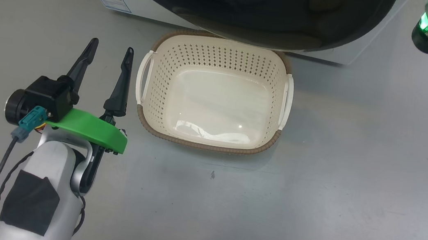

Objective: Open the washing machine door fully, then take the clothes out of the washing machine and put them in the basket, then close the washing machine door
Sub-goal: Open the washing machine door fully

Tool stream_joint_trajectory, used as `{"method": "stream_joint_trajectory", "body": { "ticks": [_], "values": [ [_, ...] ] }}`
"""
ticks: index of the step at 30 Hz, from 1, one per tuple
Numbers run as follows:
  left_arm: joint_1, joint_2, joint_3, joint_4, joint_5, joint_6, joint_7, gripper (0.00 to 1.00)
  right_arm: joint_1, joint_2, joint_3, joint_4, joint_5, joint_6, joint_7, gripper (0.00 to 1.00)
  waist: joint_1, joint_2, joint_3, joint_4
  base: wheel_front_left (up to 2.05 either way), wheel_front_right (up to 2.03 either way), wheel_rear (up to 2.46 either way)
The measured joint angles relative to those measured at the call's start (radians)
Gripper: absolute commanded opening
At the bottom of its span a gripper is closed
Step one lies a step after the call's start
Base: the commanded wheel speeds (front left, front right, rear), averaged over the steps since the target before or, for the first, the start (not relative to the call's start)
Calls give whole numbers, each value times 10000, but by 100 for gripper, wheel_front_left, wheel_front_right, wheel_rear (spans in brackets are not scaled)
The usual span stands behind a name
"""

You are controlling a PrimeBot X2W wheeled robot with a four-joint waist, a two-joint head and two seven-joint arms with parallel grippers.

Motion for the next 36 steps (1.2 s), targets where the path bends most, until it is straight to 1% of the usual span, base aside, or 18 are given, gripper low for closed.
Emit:
{"method": "stream_joint_trajectory", "body": {
  "ticks": [2,8,12,18,28,36],
  "values": [
    [2,0,0,42,2,0,0,100,139,65,79,17,50,71,146,0,0,0,-66,-39,0,0,0],
    [17,0,13,173,19,-2,0,100,588,347,286,59,134,84,621,0,0,0,-270,-144,0,0,0],
    [24,0,15,209,35,-2,0,100,844,407,378,48,244,165,880,0,0,0,-410,-190,0,0,0],
    [60,0,42,299,38,-2,0,100,1258,552,558,-86,309,173,1319,0,0,0,-656,-247,0,0,0],
    [446,0,42,583,88,-79,0,100,2098,782,834,-439,483,199,1921,0,0,0,-1110,-293,0,0,0],
    [619,0,102,777,88,-79,0,100,2924,984,1093,-959,715,253,2345,0,0,0,-1511,-222,0,0,0]
  ]
}}
